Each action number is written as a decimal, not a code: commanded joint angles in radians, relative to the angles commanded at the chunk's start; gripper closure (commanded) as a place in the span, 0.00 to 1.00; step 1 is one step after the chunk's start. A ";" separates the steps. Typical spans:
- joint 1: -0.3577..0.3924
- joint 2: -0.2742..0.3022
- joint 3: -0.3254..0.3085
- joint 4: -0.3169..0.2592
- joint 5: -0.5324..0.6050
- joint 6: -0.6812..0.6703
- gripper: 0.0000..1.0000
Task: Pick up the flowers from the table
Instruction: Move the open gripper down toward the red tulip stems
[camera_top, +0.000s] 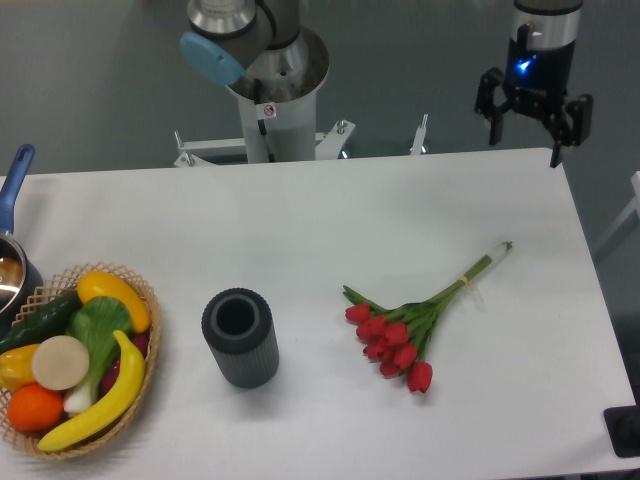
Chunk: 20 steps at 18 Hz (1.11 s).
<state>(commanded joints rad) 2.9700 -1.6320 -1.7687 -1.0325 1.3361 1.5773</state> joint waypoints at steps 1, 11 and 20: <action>-0.014 -0.014 -0.003 0.011 0.002 -0.026 0.00; -0.124 -0.193 -0.012 0.136 -0.116 -0.108 0.00; -0.126 -0.358 0.061 0.164 -0.101 -0.122 0.00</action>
<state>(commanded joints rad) 2.8440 -1.9895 -1.7074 -0.8682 1.2348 1.4557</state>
